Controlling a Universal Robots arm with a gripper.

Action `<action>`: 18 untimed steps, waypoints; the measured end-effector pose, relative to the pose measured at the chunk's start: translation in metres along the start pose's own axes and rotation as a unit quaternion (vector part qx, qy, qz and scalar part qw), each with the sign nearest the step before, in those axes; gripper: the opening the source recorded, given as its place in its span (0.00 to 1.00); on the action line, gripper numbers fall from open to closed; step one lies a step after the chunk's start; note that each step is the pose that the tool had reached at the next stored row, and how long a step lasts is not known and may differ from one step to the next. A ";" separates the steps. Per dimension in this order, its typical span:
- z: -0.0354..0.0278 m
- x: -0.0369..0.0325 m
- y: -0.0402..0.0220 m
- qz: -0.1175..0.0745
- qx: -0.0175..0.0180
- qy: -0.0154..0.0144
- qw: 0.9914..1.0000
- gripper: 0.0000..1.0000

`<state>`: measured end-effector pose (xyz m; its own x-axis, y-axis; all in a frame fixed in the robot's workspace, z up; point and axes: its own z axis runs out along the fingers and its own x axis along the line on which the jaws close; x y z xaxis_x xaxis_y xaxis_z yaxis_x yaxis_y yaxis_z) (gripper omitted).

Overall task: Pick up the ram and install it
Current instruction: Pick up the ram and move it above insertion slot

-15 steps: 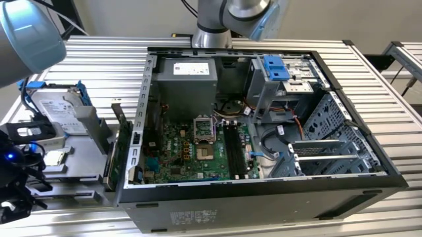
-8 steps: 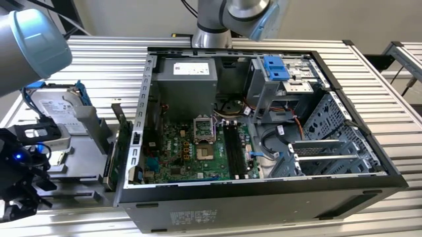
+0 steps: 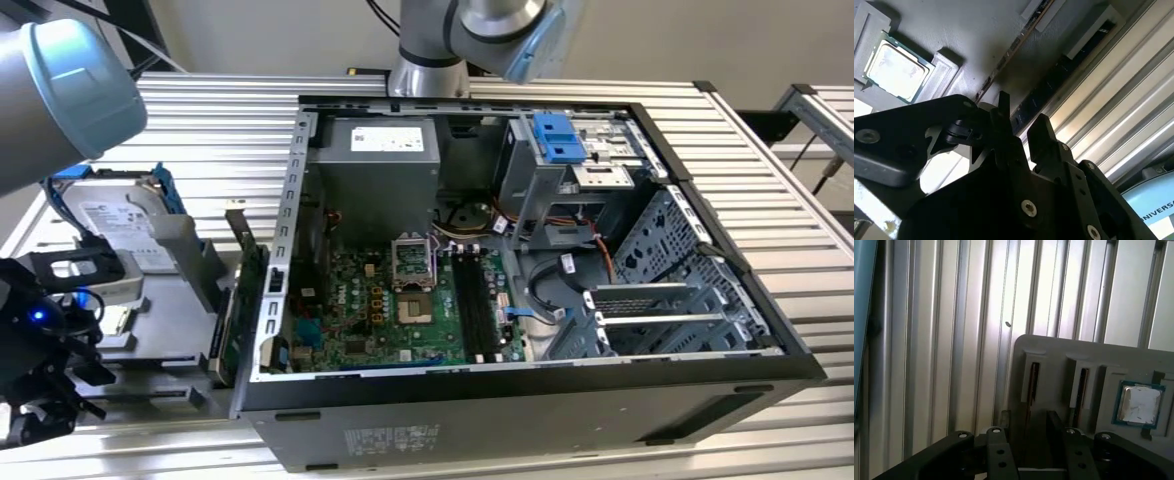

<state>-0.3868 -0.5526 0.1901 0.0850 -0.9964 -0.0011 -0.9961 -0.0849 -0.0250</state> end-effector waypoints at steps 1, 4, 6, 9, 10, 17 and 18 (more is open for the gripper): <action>0.0000 0.0000 0.0002 0.000 0.000 0.000 1.000 1.00; -0.0004 0.0000 0.0005 0.001 0.000 0.000 1.000 1.00; -0.0007 0.0000 0.0006 0.002 0.000 0.000 1.000 1.00; -0.0013 0.0000 0.0007 0.006 0.000 0.000 1.000 1.00; -0.0014 -0.0001 0.0009 0.008 0.000 0.000 1.000 1.00; -0.0014 -0.0001 0.0013 0.021 0.000 0.001 1.000 1.00; -0.0014 -0.0001 0.0013 0.022 0.000 0.001 1.000 1.00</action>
<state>-0.3881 -0.5526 0.1915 0.0405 -0.9992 0.0006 -0.9989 -0.0405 -0.0250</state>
